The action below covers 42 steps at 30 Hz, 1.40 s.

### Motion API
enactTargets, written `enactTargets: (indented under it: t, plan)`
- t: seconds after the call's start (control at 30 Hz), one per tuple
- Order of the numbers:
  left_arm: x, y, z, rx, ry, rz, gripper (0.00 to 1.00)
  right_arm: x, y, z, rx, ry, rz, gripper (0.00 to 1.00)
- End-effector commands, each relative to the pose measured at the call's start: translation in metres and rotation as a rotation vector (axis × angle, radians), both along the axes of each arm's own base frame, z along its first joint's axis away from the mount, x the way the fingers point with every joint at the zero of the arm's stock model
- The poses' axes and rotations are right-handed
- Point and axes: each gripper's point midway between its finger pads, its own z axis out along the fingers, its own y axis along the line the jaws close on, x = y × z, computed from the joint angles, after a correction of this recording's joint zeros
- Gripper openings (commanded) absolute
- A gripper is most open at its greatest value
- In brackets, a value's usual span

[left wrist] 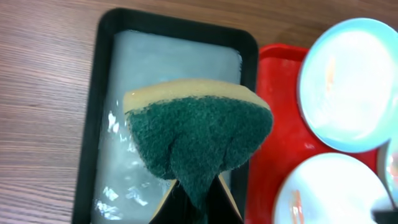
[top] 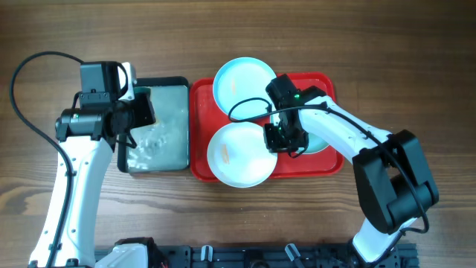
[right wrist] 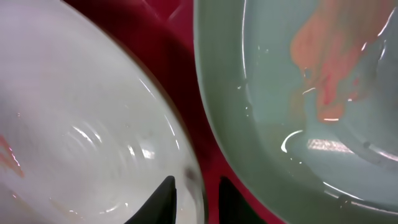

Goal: Clean dirty plates on tray and stack at the side
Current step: 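Lift the sponge with the left gripper toward the white plate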

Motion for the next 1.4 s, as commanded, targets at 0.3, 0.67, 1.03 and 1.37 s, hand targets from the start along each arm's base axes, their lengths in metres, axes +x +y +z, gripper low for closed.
enactTargets:
  t: [0.3, 0.67, 1.03, 1.37]
  plan:
    - [-0.003, -0.011, -0.001, -0.070, 0.020, 0.016, 0.04, -0.002, 0.002, -0.003, 0.004, 0.008, 0.001, 0.04]
    - [0.002, -0.010, -0.020, 0.112, 0.064, 0.014, 0.04, -0.002, 0.003, -0.003, 0.004, 0.013, -0.024, 0.04]
    - [0.003, -0.021, -0.069, 0.069, 0.278, -0.017, 0.04, -0.001, 0.003, -0.003, 0.001, 0.021, -0.075, 0.04]
    - [-0.007, -0.080, -0.070, -0.254, 0.342, -0.146, 0.04, -0.003, 0.005, -0.003, 0.011, 0.044, -0.125, 0.04]
